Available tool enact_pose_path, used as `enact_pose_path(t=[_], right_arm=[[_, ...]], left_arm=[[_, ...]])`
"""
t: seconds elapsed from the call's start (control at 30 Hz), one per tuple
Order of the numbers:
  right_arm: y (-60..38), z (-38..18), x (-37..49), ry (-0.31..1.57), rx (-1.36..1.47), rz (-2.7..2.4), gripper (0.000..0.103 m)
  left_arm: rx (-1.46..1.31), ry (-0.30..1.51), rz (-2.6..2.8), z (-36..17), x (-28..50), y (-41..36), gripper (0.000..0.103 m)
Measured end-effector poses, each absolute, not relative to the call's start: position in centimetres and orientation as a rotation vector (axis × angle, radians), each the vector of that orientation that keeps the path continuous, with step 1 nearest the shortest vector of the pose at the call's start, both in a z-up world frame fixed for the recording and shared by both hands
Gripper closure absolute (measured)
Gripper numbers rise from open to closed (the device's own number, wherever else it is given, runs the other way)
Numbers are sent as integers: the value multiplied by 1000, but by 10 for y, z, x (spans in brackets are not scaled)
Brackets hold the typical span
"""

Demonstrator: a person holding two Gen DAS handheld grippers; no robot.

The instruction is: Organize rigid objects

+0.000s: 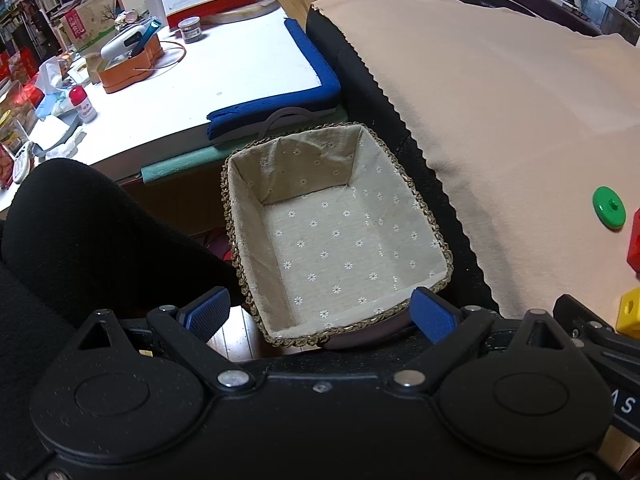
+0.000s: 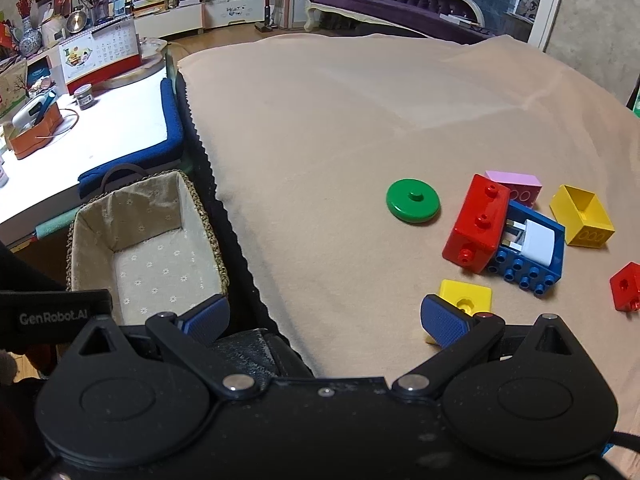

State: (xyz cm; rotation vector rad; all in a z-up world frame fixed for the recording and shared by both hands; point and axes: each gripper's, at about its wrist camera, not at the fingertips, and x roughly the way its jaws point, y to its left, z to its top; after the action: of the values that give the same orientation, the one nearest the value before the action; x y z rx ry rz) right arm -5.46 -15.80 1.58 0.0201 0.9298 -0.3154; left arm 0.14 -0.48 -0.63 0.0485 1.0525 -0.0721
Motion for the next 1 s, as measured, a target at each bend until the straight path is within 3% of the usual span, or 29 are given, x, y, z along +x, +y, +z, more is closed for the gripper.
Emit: enact_pose_path(t=[0.6,1.0], right_arm=[[-188,30,-84,887,21,-326,8],[-270,47,-142,860,144,-405,8]], left_arm=[[63,988,-178,2,-8,-12,14],[113,928,-259,7,-19,-26,14]])
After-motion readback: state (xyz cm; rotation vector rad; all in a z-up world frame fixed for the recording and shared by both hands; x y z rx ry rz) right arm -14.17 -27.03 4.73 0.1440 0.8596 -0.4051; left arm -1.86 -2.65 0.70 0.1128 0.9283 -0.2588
